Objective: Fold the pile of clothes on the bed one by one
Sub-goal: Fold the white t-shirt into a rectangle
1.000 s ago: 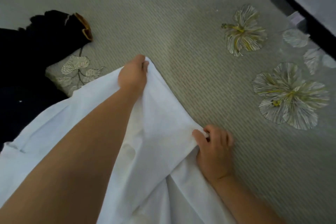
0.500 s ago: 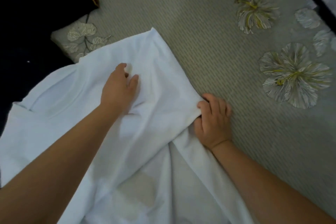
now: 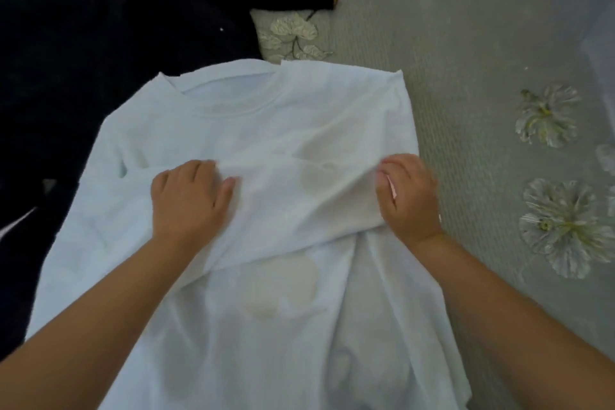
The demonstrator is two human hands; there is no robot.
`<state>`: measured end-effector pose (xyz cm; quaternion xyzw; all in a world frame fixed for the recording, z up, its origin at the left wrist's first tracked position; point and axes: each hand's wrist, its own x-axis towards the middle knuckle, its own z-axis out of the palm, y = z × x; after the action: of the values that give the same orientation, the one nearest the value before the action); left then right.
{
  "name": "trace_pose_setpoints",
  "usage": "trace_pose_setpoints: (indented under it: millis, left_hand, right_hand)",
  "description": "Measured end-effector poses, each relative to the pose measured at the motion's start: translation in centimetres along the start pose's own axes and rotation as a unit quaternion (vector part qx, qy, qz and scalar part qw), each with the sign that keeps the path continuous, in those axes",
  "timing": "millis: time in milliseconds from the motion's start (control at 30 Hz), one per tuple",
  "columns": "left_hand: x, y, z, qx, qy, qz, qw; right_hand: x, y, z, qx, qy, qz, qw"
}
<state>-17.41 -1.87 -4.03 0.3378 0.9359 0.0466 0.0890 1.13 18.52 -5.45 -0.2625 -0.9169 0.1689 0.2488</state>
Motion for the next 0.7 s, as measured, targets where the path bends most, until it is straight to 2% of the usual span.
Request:
trace_pose_setpoints:
  millis: [67,133,200,233,267,300,367,433,500,600,700]
  left_hand:
    - [-1.2,-2.7,-0.3,-0.001,0.013,-0.065,0.998]
    - [-1.7,-5.0,-0.4,-0.011,0.007,-0.123,0.992]
    - [-1.6,-6.4,-0.7,-0.024,0.002,-0.179,0.984]
    - [-1.3,-6.8,-0.8,-0.023,0.001,-0.198,0.98]
    - [-1.1,-7.2,-0.9,-0.027,0.006,-0.203,0.979]
    - [-0.9,-7.6,-1.1,-0.045,0.021,-0.199,0.979]
    - [-0.6,-8.3,-2.3,-0.085,0.079,-0.172,0.978]
    - [0.3,-9.3,-3.4,-0.056,0.138,-0.115,0.982]
    - [2.1,-10.1,-4.3,0.003,0.175,-0.066,0.982]
    - [5.0,-11.2,-4.5,0.078,0.097,-0.11,0.986]
    - [5.3,-11.9,-3.6,0.122,0.033,-0.178,0.976]
  right_hand:
    - [3.8,-2.0,1.7,0.012,-0.053,-0.077,0.996]
    - [7.1,-3.7,3.7,-0.035,-0.188,-0.101,0.976]
    - [9.4,-4.5,5.6,-0.104,-0.371,-0.077,0.92]
    - [10.0,-4.4,6.2,-0.138,-0.434,-0.067,0.888]
    - [10.4,-4.3,6.5,-0.154,-0.458,-0.066,0.873]
    - [10.6,-4.1,6.5,-0.15,-0.455,-0.068,0.875]
    - [11.0,-3.7,5.8,-0.071,-0.367,-0.032,0.927]
    - [11.8,-3.2,4.9,-0.037,-0.25,0.01,0.967]
    - [12.7,-3.2,4.9,-0.067,-0.205,0.009,0.976]
    - [13.6,-3.9,6.4,-0.132,-0.21,0.018,0.969]
    - [13.5,-5.3,7.9,-0.142,-0.206,0.027,0.968]
